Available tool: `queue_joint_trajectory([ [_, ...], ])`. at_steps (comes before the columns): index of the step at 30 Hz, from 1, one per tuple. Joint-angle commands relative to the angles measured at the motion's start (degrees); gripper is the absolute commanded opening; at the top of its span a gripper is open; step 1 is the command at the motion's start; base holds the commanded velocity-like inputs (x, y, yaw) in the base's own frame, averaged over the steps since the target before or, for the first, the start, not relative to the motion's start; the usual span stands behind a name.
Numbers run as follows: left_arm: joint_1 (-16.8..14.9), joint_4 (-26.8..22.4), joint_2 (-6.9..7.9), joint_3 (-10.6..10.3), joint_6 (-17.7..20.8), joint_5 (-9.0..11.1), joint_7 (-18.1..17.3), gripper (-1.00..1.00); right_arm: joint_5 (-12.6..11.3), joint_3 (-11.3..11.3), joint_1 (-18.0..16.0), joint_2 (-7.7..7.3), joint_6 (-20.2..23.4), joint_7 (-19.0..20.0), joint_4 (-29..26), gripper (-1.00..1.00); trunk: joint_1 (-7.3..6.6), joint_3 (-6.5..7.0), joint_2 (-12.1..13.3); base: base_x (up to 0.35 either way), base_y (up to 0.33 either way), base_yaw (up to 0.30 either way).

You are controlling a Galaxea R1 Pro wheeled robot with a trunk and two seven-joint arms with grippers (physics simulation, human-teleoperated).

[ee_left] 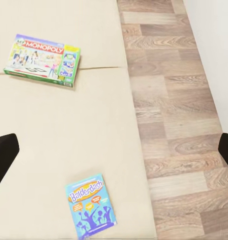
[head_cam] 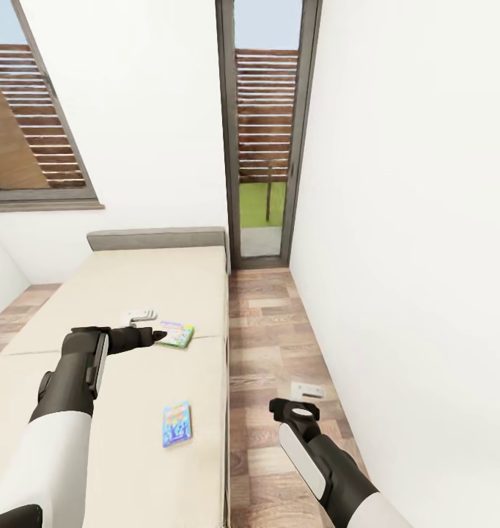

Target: Put all the toys in the child's room - the three board games (two on the bed and one on the table), the two jigsaw puzzles on the table, and the tennis ball on the table - inside the toy box on the table in the child's room.

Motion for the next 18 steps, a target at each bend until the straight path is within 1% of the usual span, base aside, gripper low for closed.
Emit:
queue_joint_trajectory([
  [1, -0.06, -0.05, -0.01, 0.09, 0.13, -0.59, -0.58, 1.00, -0.32, 0.15, -0.07, -0.02, -0.10, -0.44, -0.06, 1.00, 0.02, -0.12, -0.13, -0.130, 0.000, 0.000],
  [4, -0.06, -0.05, -0.01, 0.09, 0.13, -0.59, -0.59, 1.00, -0.31, 0.16, -0.07, -0.05, -1.13, -0.44, -0.03, 1.00, 0.02, -0.12, -0.13, -0.077, 0.000, 0.000],
  [11, -0.06, -0.05, -0.01, 0.08, 0.13, -0.59, -0.61, 1.00, -0.02, 0.16, 0.07, -0.10, -1.67, -0.44, -0.02, 1.00, 0.02, -0.12, -0.13, -0.017, 0.000, 0.000],
  [14, -0.06, -0.05, -0.01, 0.12, 0.13, -0.59, -0.60, 1.00, 1.90, 0.16, 0.09, -0.06, -1.68, -0.44, 0.01, 1.00, 0.02, -0.12, -0.13, -0.003, 0.000, 0.000],
  [15, -0.06, -0.05, -0.01, 0.12, 0.13, -0.59, -0.60, 1.00, 2.95, 0.11, 0.10, -0.04, -1.67, -0.44, 0.02, 1.00, 0.02, -0.12, -0.13, -0.001, 0.000, 0.000],
  [18, -0.06, -0.05, -0.01, 0.12, 0.13, -0.59, -0.60, 1.00, 4.67, -0.03, 0.10, 0.00, -1.66, -0.44, 0.02, 1.00, 0.02, -0.12, -0.13, 0.000, 0.000, 0.000],
])
